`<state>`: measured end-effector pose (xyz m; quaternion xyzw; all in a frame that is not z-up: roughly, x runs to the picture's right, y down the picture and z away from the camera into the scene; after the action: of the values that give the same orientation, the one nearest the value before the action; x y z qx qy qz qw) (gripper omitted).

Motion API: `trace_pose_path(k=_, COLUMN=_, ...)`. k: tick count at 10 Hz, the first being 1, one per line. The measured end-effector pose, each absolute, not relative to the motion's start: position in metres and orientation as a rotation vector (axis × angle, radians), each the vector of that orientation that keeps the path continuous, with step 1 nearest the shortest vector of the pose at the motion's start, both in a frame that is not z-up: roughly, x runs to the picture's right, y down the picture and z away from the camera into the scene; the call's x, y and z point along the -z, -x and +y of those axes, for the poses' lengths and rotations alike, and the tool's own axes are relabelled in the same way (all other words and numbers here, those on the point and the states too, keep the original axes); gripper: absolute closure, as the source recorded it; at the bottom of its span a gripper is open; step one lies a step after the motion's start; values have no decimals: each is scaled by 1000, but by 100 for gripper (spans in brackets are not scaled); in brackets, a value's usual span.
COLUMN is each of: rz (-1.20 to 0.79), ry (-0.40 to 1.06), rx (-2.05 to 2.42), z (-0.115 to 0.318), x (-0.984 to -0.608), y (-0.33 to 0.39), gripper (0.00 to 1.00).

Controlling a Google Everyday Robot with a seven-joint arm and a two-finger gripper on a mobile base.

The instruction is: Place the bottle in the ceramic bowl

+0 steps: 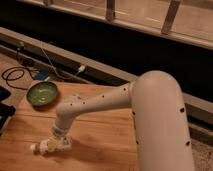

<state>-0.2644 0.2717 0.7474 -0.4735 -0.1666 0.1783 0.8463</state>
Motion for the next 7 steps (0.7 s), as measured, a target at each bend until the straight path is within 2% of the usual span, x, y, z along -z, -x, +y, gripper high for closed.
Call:
trace_pose_path(k=5, rz=-373, ry=1024, rx=-428, z=285, x=-755, y=259, gripper=35)
trace_pose_path(k=7, rz=-363, ry=1032, rx=-427, z=289, x=-754, y=256, gripper=53)
